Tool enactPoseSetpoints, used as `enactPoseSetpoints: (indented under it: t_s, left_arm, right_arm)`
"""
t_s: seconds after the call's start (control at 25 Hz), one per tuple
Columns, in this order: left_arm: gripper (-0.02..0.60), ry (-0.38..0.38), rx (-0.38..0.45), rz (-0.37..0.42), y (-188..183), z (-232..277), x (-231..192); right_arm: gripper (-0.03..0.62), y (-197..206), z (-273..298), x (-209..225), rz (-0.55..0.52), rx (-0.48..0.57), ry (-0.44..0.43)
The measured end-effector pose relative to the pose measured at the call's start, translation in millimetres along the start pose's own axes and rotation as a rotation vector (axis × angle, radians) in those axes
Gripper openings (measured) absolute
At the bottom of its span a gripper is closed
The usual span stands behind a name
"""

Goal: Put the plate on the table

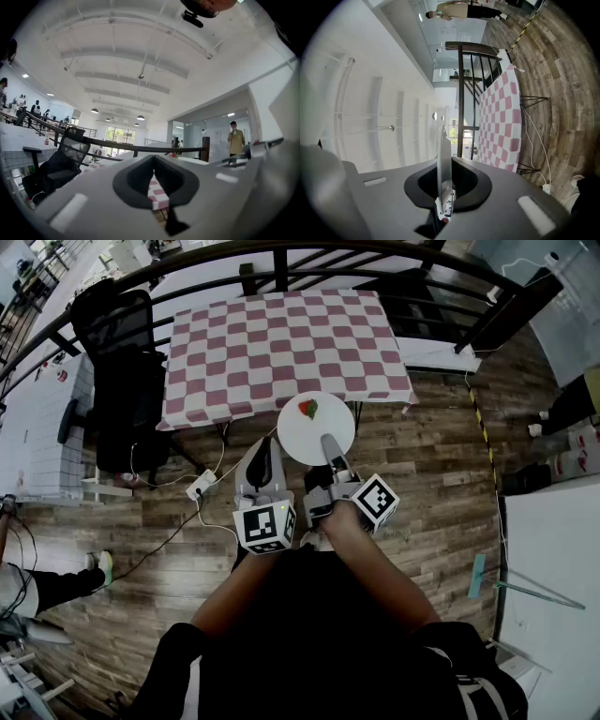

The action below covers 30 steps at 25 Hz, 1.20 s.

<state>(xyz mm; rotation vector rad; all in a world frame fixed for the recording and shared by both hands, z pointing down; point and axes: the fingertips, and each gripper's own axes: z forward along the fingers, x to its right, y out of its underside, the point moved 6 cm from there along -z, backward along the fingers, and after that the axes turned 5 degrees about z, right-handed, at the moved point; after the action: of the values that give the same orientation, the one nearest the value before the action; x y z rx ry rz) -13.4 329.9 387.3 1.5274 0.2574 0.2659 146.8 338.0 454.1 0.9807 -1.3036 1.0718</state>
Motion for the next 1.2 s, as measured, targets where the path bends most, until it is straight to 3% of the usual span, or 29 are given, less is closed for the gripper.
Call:
enactPoseSetpoints:
  t_s: [0.52,0.76,0.88,1.04,1.2]
  left_arm:
    - [0.011,0.014,0.007,0.027,3,12,18]
    - [0.011,0.025,-0.018,0.02,14,23,16]
    - [0.011,0.048,-0.003,0.038,13,39,8]
    - [0.011,0.023,0.005,0.055,12,66,-10]
    - [0.011,0.029,-0.006,0.049,15,98,-29]
  right_arm:
    - [0.012,-29,-6,3,-0.002,0.053,-0.018]
    - [0.012,-39,0,17,0.004,0.054,0.039]
    - [0.012,-48,14,19,-0.026,0.062,0.048]
    - [0.012,-51,45,13,-0.077,0.032,0.028]
    - [0.012,-48,85,11,-0.072,0.018,0.033]
